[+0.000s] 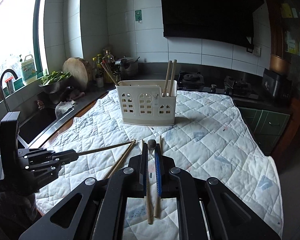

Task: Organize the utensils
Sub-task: 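Lift the chopsticks in both grippers and carry them over the caddy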

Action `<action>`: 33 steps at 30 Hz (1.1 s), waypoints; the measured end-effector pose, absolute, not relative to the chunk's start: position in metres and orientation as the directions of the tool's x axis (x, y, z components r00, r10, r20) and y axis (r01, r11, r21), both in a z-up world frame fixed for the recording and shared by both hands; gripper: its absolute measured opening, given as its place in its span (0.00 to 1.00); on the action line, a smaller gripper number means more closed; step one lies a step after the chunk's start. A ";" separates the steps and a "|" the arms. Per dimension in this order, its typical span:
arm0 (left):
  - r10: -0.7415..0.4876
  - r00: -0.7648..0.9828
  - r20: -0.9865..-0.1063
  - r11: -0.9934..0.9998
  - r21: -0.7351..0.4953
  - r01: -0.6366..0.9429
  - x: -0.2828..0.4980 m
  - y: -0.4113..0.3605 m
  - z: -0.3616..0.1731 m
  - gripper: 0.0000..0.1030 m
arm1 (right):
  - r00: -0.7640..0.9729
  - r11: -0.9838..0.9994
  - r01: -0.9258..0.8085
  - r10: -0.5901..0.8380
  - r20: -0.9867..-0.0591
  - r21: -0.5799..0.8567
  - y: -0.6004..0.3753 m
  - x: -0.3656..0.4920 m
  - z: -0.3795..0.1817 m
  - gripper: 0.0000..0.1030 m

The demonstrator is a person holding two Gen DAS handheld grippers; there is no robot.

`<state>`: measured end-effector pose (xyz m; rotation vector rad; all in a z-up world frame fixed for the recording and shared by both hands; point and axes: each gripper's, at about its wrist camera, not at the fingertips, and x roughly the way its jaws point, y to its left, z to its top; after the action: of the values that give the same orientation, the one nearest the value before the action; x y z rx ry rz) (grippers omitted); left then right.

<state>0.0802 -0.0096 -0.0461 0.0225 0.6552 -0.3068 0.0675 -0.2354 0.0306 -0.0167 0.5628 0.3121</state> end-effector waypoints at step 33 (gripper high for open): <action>-0.262 0.907 -0.330 0.965 -0.073 0.252 0.221 -0.006 0.138 0.05 | 0.886 0.948 -0.318 0.303 -0.351 0.017 -0.220 0.248 0.179 0.06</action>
<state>0.2210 -0.0061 0.1383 -0.0287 0.3442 -0.2656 0.2483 -0.2197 0.1795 -0.0409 0.3580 0.3231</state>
